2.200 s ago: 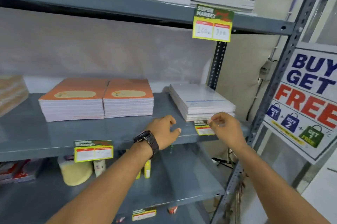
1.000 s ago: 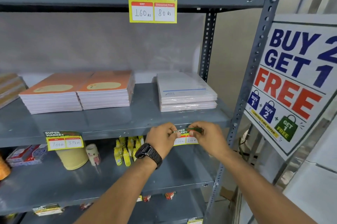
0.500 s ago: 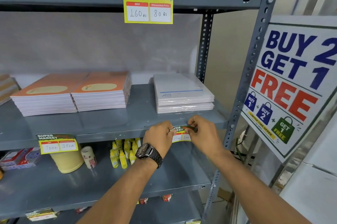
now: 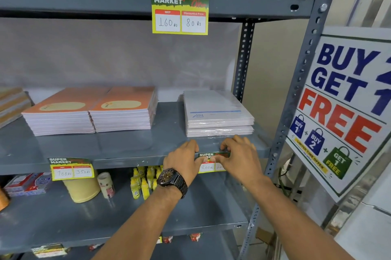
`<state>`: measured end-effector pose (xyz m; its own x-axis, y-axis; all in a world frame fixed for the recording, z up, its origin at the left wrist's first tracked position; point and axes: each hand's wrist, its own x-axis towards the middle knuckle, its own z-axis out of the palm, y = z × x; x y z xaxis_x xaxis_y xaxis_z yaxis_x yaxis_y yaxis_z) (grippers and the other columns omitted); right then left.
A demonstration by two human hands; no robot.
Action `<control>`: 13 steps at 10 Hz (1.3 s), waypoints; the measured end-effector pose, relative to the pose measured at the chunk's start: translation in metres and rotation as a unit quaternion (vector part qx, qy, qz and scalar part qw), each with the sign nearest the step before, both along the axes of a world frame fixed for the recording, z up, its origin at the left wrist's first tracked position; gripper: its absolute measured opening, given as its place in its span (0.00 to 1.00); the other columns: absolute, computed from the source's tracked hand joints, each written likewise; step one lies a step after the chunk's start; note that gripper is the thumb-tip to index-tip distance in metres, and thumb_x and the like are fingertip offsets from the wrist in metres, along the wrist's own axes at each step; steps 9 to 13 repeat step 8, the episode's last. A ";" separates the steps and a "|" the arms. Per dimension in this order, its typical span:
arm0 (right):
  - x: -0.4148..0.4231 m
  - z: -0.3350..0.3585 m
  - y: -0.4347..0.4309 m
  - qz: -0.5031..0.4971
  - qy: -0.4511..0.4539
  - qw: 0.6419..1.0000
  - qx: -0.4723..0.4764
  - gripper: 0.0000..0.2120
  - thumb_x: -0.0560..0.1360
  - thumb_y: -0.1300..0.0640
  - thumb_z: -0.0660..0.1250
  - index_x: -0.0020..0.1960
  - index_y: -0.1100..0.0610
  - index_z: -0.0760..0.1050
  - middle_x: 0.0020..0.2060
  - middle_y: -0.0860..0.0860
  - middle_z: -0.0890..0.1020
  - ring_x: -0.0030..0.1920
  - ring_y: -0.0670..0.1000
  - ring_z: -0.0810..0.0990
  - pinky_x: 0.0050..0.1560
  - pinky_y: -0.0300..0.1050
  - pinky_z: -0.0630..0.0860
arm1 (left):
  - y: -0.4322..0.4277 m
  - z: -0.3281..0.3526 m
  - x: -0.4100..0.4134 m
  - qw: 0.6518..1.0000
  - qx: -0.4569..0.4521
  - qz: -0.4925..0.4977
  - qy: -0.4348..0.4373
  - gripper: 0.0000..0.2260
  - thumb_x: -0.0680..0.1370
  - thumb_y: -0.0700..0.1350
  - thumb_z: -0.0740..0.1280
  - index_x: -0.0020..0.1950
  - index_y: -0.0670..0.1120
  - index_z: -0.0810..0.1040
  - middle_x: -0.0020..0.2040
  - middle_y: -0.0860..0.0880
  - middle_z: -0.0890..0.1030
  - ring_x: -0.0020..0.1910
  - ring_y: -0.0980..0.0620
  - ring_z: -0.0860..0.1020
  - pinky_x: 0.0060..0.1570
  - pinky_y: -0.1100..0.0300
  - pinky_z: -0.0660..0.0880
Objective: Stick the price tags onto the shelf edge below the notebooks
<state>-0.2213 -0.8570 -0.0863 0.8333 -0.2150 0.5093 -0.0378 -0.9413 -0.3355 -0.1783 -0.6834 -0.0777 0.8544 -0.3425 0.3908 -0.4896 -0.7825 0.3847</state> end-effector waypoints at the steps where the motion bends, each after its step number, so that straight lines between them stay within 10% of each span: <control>1: 0.003 -0.002 -0.004 -0.011 -0.010 1.000 -0.013 0.16 0.63 0.39 0.76 0.41 0.46 0.75 0.39 0.42 0.73 0.45 0.49 0.69 0.46 0.48 0.65 | -0.001 -0.001 0.003 1.000 0.000 0.000 -0.001 0.12 0.74 0.57 0.67 0.49 0.52 0.71 0.46 0.51 0.80 0.43 0.46 0.79 0.36 0.55 0.71; 4: -0.006 0.010 0.012 -0.037 0.043 0.998 0.007 0.16 0.65 0.39 0.75 0.44 0.47 0.75 0.45 0.45 0.77 0.51 0.52 0.72 0.49 0.50 0.65 | 0.030 -0.012 -0.014 0.998 -0.010 -0.047 -0.034 0.10 0.77 0.48 0.64 0.57 0.50 0.72 0.47 0.49 0.81 0.47 0.45 0.78 0.44 0.52 0.74; 6: -0.056 0.067 0.087 0.091 -0.094 0.978 0.162 0.07 0.71 0.49 0.74 0.47 0.48 0.80 0.46 0.40 0.81 0.52 0.44 0.77 0.57 0.49 0.74 | 0.140 -0.007 -0.013 0.990 0.022 -0.061 -0.122 0.10 0.75 0.49 0.64 0.55 0.50 0.75 0.45 0.50 0.82 0.46 0.45 0.79 0.46 0.51 0.76; 8: -0.174 0.191 0.211 0.188 -0.306 0.910 0.209 0.03 0.72 0.60 0.74 0.45 0.56 0.82 0.41 0.47 0.85 0.41 0.44 0.83 0.45 0.35 0.78 | 0.270 0.016 0.009 0.979 0.048 -0.001 -0.200 0.12 0.73 0.53 0.58 0.52 0.51 0.76 0.47 0.50 0.81 0.45 0.44 0.78 0.43 0.50 0.76; 13: -0.174 0.191 0.211 0.188 -0.306 0.910 0.209 0.03 0.72 0.60 0.74 0.45 0.56 0.82 0.41 0.47 0.85 0.41 0.44 0.83 0.45 0.35 0.78 | 0.270 0.016 0.009 0.979 0.048 -0.001 -0.200 0.12 0.73 0.53 0.58 0.52 0.51 0.76 0.47 0.50 0.81 0.45 0.44 0.78 0.43 0.50 0.76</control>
